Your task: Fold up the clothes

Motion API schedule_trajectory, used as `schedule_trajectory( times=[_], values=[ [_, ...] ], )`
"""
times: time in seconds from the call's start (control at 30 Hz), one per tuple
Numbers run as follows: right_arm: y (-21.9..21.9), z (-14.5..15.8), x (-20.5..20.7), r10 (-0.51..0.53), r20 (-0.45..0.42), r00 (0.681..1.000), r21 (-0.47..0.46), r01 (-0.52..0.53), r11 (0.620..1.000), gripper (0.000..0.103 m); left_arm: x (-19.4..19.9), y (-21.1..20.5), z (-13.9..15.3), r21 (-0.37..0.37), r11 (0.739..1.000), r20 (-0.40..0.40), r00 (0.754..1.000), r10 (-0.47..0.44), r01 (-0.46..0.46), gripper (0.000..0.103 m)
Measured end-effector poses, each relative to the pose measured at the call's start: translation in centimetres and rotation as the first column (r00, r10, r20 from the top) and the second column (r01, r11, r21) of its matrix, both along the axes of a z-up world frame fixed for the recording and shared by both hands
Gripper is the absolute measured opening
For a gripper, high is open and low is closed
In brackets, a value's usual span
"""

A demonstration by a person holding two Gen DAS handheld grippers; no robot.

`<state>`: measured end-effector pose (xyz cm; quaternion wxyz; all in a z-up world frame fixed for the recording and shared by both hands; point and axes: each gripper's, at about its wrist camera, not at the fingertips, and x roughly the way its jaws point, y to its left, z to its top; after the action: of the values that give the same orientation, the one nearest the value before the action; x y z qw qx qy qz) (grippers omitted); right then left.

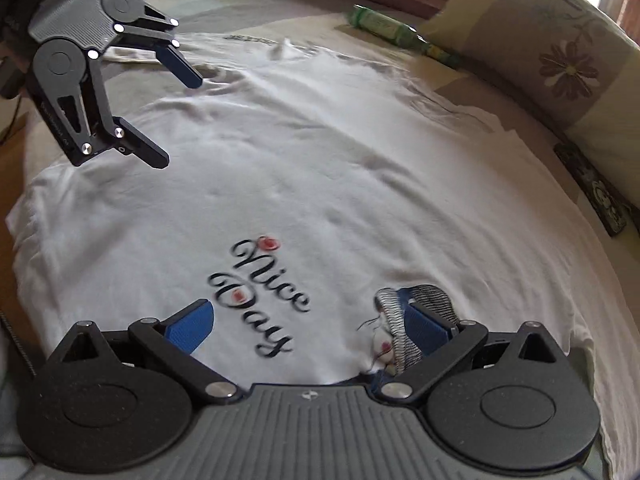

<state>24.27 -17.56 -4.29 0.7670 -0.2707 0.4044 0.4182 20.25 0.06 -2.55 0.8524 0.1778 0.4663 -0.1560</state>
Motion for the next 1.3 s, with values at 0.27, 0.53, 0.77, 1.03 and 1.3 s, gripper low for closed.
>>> schedule_trajectory(
  times=[0.27, 0.53, 0.77, 1.03, 1.3],
  values=[
    [-1.9, -2.0, 0.8, -0.239, -0.078, 0.968, 0.043, 0.242, 0.969, 0.103, 1.3, 3.4, -2.9, -0.077, 0.973, -0.167, 0.965, 0.204, -0.219, 0.090],
    [-2.3, -2.1, -0.2, -0.321, -0.067, 0.945, 0.061, 0.325, 0.944, 0.103, 2.8, 4.4, -0.2, -0.117, 0.948, -0.178, 0.945, 0.273, -0.296, 0.090],
    [-2.0, -1.9, -0.1, -0.349, -0.071, 0.934, 0.045, 0.352, 0.935, 0.103, 12.7, 1.7, 1.1, -0.267, 0.928, -0.090, 0.965, 0.245, -0.261, 0.090],
    [-1.1, -0.4, 0.7, -0.507, -0.087, 0.857, 0.009, 0.510, 0.860, 0.103, 21.7, -1.6, -0.1, -0.397, 0.889, -0.080, 0.973, 0.216, -0.229, 0.090],
    [-0.6, -0.1, 2.2, -0.616, -0.066, 0.785, 0.061, 0.619, 0.783, 0.103, 27.9, -3.4, -3.1, -0.482, 0.855, -0.151, 0.980, 0.133, -0.190, 0.090]
  ],
)
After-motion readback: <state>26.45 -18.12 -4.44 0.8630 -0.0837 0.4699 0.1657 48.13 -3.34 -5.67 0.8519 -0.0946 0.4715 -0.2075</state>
